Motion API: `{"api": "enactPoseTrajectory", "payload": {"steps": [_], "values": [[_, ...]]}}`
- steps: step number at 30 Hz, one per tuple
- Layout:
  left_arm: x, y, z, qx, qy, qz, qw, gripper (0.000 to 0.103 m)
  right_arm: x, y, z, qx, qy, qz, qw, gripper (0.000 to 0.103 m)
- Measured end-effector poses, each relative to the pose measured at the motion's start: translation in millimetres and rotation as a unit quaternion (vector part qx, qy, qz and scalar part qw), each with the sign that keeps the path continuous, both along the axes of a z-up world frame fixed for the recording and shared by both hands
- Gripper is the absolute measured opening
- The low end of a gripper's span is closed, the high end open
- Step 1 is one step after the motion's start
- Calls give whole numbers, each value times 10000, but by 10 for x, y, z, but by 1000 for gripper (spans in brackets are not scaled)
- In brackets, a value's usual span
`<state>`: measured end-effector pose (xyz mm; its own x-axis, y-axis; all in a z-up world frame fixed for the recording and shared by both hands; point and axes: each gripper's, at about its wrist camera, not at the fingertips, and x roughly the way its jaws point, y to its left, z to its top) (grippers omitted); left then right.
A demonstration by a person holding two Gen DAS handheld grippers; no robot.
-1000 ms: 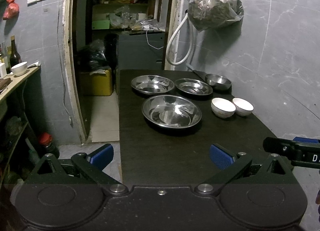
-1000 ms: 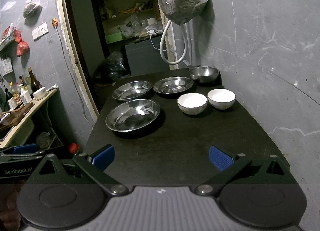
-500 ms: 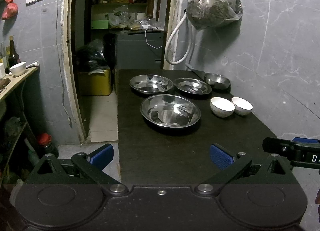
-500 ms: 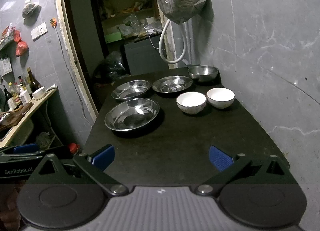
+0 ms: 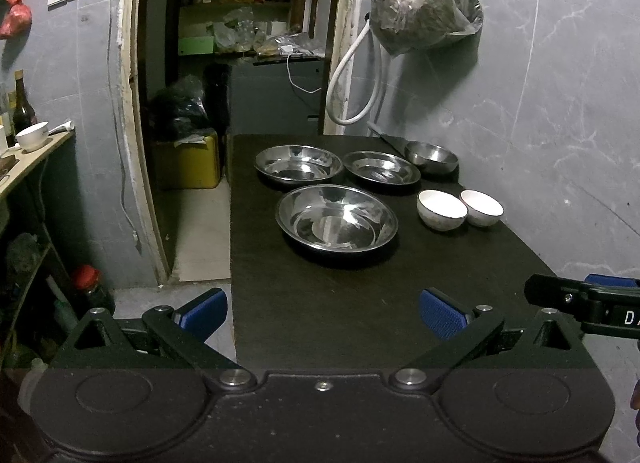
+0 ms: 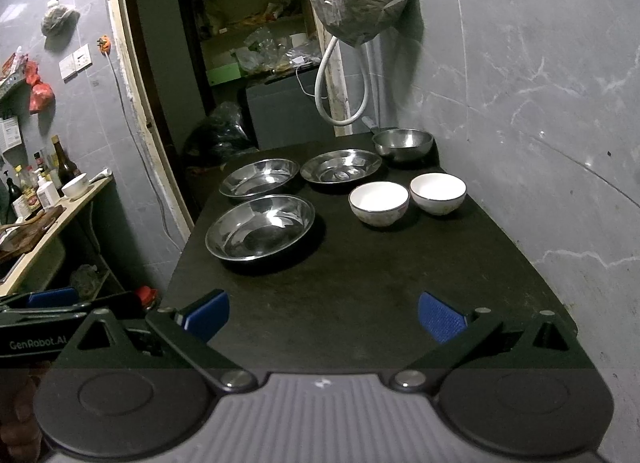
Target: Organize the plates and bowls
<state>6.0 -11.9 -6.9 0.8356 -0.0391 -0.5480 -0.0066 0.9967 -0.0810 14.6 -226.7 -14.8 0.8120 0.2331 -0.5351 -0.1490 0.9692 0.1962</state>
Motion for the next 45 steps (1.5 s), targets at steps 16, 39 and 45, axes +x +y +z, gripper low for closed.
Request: {"api": "enactPoseTrajectory", "payload": {"steps": [16, 39, 45], "values": [[109, 8, -51, -4, 148, -78, 9999, 102, 53, -9, -29, 17, 125, -79, 9999, 103], [1078, -15, -142, 140, 963, 376, 9945, 102, 881, -189, -1, 40, 288, 316, 9991, 103], [1590, 105, 22, 18, 968, 596, 9935, 102, 1425, -155, 219, 241, 87, 925, 9954, 103]]}}
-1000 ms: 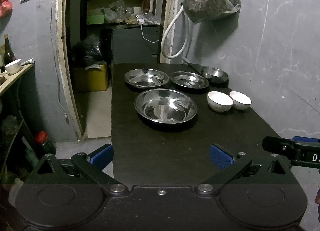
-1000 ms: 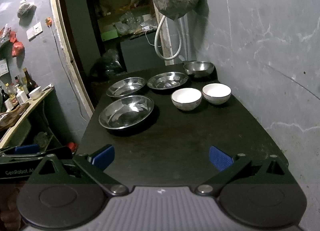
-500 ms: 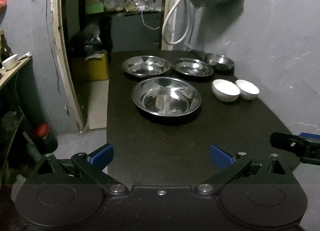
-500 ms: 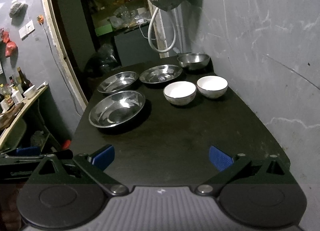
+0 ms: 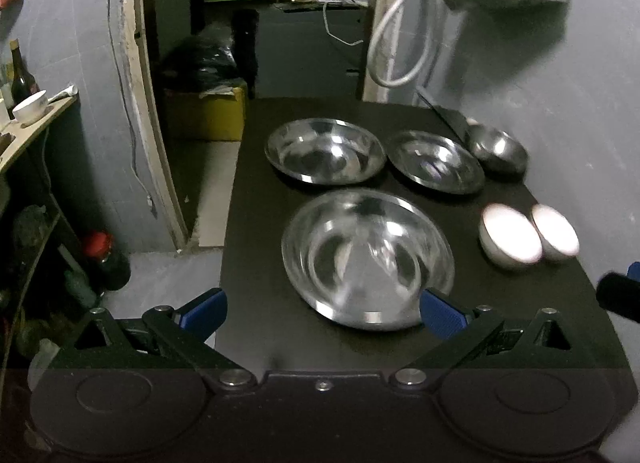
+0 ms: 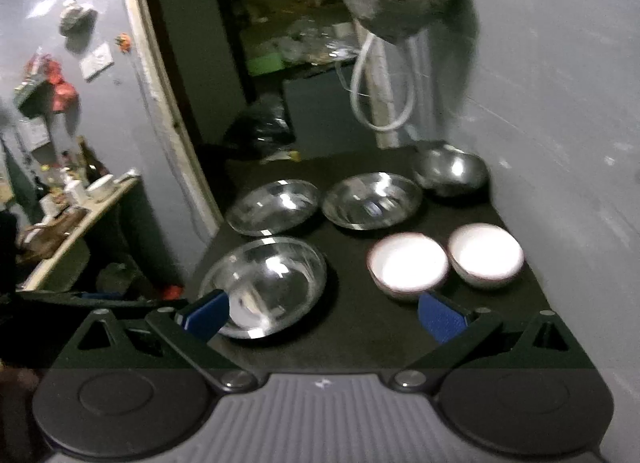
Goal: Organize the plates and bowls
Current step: 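Move both grippers toward the rim of the large steel plate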
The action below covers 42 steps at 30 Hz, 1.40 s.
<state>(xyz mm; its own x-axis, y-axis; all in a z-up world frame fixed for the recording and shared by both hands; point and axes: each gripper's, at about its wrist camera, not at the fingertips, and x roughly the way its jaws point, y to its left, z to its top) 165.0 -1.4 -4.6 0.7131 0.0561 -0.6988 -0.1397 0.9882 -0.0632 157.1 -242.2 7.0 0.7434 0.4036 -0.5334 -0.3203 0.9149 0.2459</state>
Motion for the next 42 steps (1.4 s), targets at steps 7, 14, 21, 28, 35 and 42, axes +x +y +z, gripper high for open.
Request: {"api": "enactPoseTrajectory", "payload": {"steps": [7, 14, 21, 28, 35, 42], "values": [[569, 322, 205, -112, 208, 403, 9989, 102, 609, 142, 141, 459, 2, 390, 9982, 103], [1044, 778, 252, -95, 355, 398, 9985, 102, 1086, 404, 170, 961, 163, 406, 9944, 103], [1725, 1270, 110, -335, 231, -63, 9992, 102, 1622, 803, 55, 1061, 491, -134, 9931, 103], [2349, 1571, -283, -803, 408, -541, 9945, 102, 2104, 1257, -383, 433, 1034, -725, 9910, 103], [2742, 1622, -536, -716, 602, -958, 9910, 93, 2337, 1434, -659, 479, 1139, -944, 9878, 100], [2833, 1591, -643, -888, 733, -1247, 9855, 73, 2513, 1547, -809, 470, 1275, -1047, 9852, 81]]}}
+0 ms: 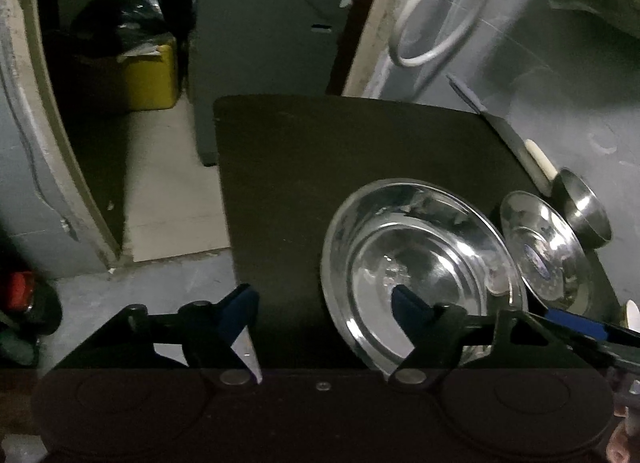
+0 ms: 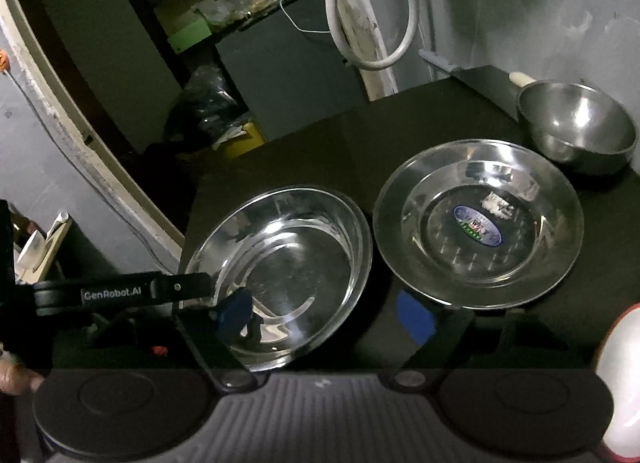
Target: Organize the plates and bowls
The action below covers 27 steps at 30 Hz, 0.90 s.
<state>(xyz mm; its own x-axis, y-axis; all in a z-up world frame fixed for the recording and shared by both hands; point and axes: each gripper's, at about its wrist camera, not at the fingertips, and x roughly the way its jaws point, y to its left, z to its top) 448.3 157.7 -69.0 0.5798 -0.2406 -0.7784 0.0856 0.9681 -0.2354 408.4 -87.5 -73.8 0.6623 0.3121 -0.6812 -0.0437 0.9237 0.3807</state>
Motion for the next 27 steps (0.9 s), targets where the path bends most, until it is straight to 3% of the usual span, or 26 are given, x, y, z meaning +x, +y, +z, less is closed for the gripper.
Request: {"api": "enactPoseTrajectory", "payload": {"steps": [5, 9, 13, 19, 27], "values": [[27, -13, -47, -207, 80, -67, 9997, 50, 8, 50, -69, -2, 99, -18, 9999, 64], [41, -32, -83, -297, 132, -151, 9994, 41, 32, 91, -111, -38, 181, -26, 9998, 50], [58, -24, -105, -399, 199, -137, 9989, 23, 34, 95, -132, -106, 186, -14, 9998, 35], [37, -3, -103, -353, 185, -130, 9991, 19, 34, 108, -143, -239, 165, 28, 9996, 26], [-75, -34, -20, -179, -38, -151, 9997, 19, 15, 99, -93, -277, -36, 181, 9994, 25]]}}
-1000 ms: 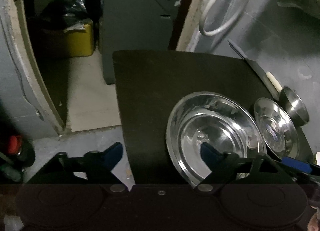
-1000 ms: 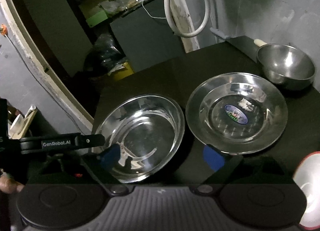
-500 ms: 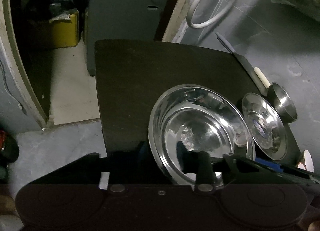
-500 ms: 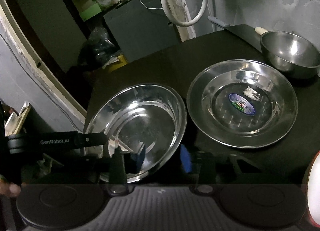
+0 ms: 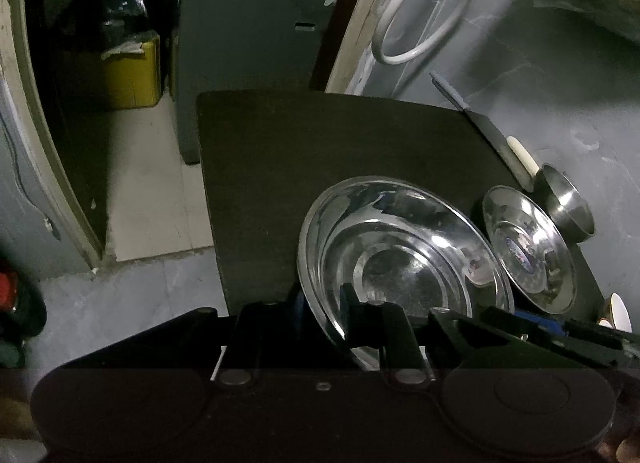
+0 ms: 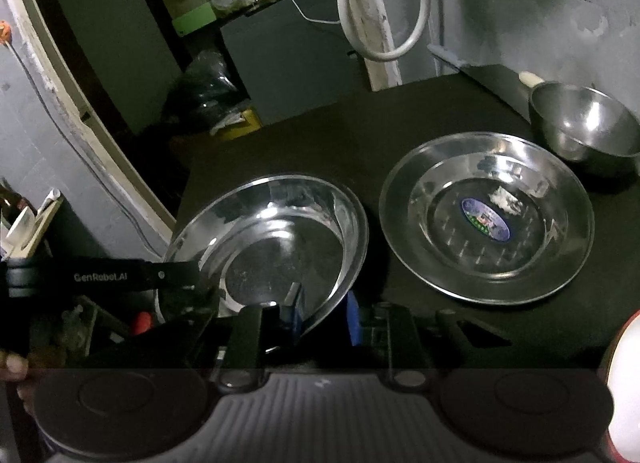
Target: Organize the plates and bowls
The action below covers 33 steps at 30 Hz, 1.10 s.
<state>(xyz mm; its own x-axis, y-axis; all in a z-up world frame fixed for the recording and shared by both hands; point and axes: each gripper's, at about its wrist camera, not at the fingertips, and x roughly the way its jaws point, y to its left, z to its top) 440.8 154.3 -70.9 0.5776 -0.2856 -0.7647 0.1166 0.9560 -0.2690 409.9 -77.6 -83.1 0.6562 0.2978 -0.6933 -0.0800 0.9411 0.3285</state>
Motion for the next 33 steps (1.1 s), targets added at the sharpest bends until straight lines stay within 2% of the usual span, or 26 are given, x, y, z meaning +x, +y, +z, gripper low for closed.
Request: {"api": "enactPoseTrajectory", "payload": {"steps": [9, 15, 20, 28, 33], "values": [[-274, -82, 145, 98, -306, -40, 9995, 20, -156, -94, 117, -26, -213, 101, 9997, 25], [-516, -196, 272, 154, -510, -70, 9986, 20, -392, -221, 233, 21, -342, 161, 9993, 25], [-767, -352, 326, 343, -620, -122, 9974, 21, -629, -307, 320, -47, -441, 232, 9987, 25], [-1174, -595, 365, 649, -627, -393, 9951, 22, -1041, -488, 334, -66, -387, 321, 9987, 25], [-1403, -674, 333, 748, -414, -503, 9951, 23, -1296, -509, 342, -171, -286, 434, 9985, 25]]}}
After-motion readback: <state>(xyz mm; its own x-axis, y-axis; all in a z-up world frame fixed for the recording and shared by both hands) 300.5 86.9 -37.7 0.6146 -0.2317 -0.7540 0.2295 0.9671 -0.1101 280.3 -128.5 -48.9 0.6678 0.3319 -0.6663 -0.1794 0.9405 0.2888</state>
